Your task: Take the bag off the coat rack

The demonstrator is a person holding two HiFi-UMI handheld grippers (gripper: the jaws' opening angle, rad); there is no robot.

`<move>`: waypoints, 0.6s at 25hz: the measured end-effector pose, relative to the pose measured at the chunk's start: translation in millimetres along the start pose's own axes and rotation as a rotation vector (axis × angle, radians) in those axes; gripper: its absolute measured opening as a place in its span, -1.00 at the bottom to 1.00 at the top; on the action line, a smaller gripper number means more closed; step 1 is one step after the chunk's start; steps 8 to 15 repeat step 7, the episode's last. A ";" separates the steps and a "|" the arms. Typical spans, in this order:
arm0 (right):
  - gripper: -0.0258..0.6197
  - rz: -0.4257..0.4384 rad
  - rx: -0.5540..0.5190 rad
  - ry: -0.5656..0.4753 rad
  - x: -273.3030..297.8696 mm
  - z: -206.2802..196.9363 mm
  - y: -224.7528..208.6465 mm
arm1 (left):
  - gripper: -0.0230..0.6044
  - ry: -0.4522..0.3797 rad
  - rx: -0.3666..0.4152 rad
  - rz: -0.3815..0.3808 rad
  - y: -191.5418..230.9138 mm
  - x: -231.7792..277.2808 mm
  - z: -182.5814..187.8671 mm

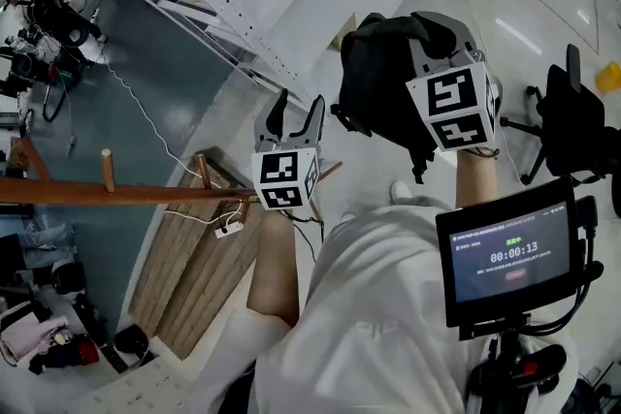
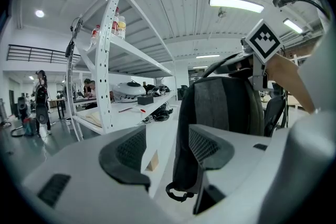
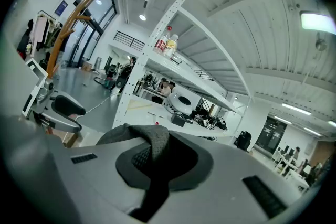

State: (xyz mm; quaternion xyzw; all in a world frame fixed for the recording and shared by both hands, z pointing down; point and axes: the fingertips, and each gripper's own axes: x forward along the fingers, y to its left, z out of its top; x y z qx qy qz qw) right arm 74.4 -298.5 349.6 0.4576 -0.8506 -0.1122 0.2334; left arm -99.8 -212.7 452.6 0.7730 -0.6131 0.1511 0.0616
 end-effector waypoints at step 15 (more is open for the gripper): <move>-0.86 -0.011 0.005 -0.016 -2.6 5.0 -1.7 | -0.10 -0.012 0.011 -0.040 -9.0 -0.5 1.2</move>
